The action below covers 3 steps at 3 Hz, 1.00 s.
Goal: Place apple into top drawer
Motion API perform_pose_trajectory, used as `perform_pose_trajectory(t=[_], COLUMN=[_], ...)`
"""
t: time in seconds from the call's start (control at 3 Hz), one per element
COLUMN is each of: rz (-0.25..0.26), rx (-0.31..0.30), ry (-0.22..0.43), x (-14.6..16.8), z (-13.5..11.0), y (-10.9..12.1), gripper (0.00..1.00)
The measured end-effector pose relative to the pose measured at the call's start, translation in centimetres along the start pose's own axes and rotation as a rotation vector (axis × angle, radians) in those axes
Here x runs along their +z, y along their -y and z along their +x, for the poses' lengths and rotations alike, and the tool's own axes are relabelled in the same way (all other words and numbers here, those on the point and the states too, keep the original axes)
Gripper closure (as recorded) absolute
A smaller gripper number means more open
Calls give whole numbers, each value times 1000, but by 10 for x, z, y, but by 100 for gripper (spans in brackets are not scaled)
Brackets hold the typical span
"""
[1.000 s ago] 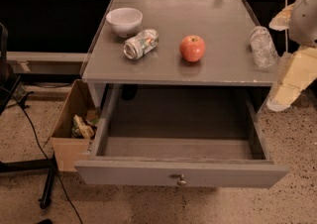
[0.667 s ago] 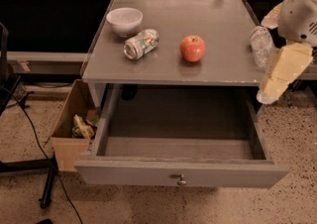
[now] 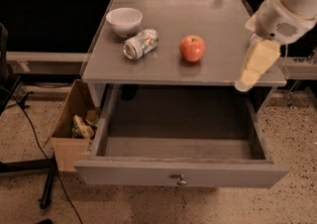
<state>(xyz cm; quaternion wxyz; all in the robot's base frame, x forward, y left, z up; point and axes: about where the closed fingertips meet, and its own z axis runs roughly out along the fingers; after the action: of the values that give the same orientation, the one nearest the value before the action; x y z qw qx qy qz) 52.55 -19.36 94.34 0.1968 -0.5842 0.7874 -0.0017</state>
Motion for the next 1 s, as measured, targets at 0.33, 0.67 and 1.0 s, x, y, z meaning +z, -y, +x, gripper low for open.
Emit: perform_pose_trajectory(t=[0.33, 0.67, 1.0], rz=[33, 35, 37], rx=[-21, -18, -2], ry=[25, 25, 75], x=[21, 21, 34], z=[-15, -14, -25], y=[23, 23, 36], gripper=[0, 0, 0])
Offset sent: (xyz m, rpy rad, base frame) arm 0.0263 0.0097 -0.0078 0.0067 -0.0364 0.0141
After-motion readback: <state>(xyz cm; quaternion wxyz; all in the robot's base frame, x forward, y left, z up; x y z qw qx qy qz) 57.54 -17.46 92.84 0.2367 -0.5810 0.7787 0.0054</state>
